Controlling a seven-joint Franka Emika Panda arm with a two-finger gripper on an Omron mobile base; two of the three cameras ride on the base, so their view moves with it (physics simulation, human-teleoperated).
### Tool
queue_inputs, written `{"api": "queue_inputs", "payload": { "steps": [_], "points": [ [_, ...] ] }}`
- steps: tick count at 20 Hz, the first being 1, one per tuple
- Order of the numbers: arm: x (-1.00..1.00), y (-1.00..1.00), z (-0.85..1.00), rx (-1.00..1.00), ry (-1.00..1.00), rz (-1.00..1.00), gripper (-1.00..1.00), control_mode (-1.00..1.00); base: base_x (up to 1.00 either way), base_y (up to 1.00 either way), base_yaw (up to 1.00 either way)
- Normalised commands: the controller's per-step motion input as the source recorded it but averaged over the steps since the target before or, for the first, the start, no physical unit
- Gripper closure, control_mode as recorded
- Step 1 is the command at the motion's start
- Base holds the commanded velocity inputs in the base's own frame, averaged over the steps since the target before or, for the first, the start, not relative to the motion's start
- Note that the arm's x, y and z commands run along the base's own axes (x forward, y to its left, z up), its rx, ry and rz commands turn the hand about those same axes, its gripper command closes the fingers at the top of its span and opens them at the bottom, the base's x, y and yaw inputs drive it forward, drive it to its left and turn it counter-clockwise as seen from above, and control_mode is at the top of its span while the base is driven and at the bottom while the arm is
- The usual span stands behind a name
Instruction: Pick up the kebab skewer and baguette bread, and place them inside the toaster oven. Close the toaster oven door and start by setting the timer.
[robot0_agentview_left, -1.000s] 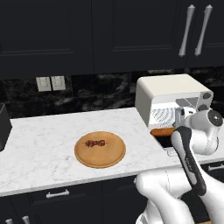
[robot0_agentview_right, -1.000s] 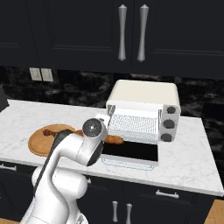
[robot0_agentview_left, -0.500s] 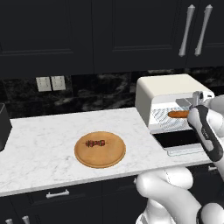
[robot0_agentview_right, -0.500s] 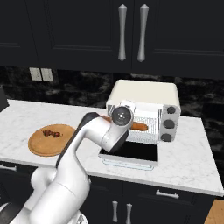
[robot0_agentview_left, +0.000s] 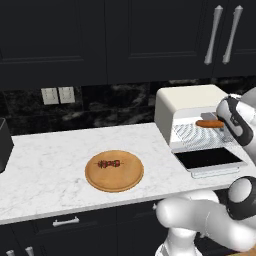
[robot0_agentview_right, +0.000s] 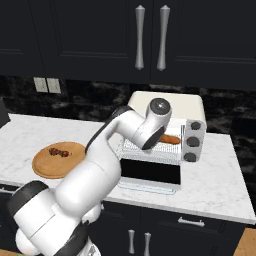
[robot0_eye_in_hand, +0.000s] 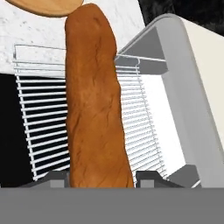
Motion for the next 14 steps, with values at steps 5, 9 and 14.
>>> {"api": "queue_inputs", "payload": {
  "steps": [5, 9, 14],
  "points": [
    [0.11, -0.26, -0.42, 0.17, 0.05, 0.0, 1.0, -1.0, 0.0, 0.0, 0.0],
    [0.46, 0.0, -0.26, 0.18, 0.0, 0.0, 1.0, -1.0, 0.0, 0.0, 0.0],
    [0.67, 0.0, -0.09, 0.09, 0.0, 0.0, 1.0, -1.0, 0.0, 0.0, 0.0]
  ]
}}
